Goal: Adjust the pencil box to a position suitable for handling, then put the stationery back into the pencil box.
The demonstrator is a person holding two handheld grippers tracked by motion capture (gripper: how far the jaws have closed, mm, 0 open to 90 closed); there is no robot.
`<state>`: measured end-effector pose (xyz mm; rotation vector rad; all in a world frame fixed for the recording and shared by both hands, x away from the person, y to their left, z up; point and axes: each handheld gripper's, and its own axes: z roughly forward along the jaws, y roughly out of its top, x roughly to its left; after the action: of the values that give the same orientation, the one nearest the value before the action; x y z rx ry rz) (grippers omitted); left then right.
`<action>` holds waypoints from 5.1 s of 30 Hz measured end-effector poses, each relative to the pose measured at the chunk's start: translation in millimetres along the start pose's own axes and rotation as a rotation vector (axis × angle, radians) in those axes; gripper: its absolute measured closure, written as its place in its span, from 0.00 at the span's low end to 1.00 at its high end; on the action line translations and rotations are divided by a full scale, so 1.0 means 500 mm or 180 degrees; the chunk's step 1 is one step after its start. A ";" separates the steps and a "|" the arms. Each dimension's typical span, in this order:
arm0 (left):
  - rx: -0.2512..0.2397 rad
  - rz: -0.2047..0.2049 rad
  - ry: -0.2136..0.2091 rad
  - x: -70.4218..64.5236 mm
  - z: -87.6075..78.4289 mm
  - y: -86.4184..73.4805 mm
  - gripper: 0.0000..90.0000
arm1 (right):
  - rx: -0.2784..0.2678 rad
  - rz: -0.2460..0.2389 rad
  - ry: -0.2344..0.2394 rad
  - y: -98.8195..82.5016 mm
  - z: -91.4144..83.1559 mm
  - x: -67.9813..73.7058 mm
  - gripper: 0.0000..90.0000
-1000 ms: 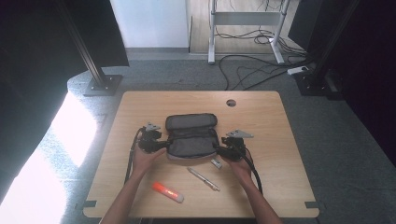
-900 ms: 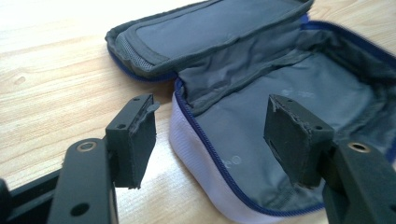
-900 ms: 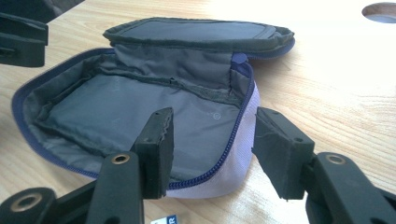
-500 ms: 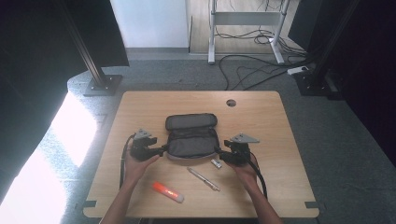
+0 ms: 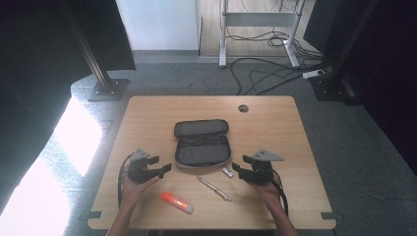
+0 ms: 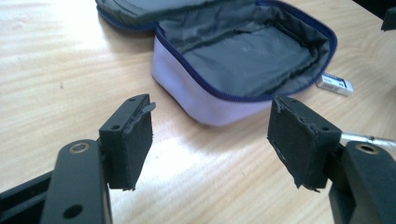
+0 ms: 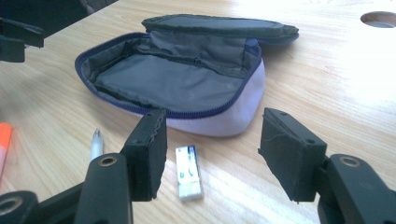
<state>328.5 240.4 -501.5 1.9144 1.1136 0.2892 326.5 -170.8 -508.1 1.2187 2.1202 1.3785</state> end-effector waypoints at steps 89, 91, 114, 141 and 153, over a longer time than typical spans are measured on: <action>0.0253 -0.0066 -0.0140 0.020 0.008 -0.054 0.35 | 0.0638 -0.0535 -0.0093 -0.054 0.100 0.050 0.80; 0.0259 -0.0061 -0.0146 0.019 0.009 -0.055 0.35 | 0.0650 -0.0541 -0.0089 -0.053 0.099 0.051 0.80; 0.0268 -0.0074 -0.0127 0.022 0.007 -0.055 0.35 | 0.0402 -0.0409 0.0025 -0.036 0.043 0.045 0.81; 0.0249 -0.0119 -0.0166 0.023 0.005 -0.056 0.35 | 0.0052 -0.0364 0.0078 0.025 0.009 0.043 0.81; 0.0261 -0.0115 -0.0177 0.019 0.008 -0.057 0.35 | 0.0007 -0.0368 0.0078 0.048 0.024 0.046 0.81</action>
<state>319.8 251.7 -528.2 1.9600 1.1375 0.1716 332.4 -141.6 -489.2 1.0669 2.1726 1.3480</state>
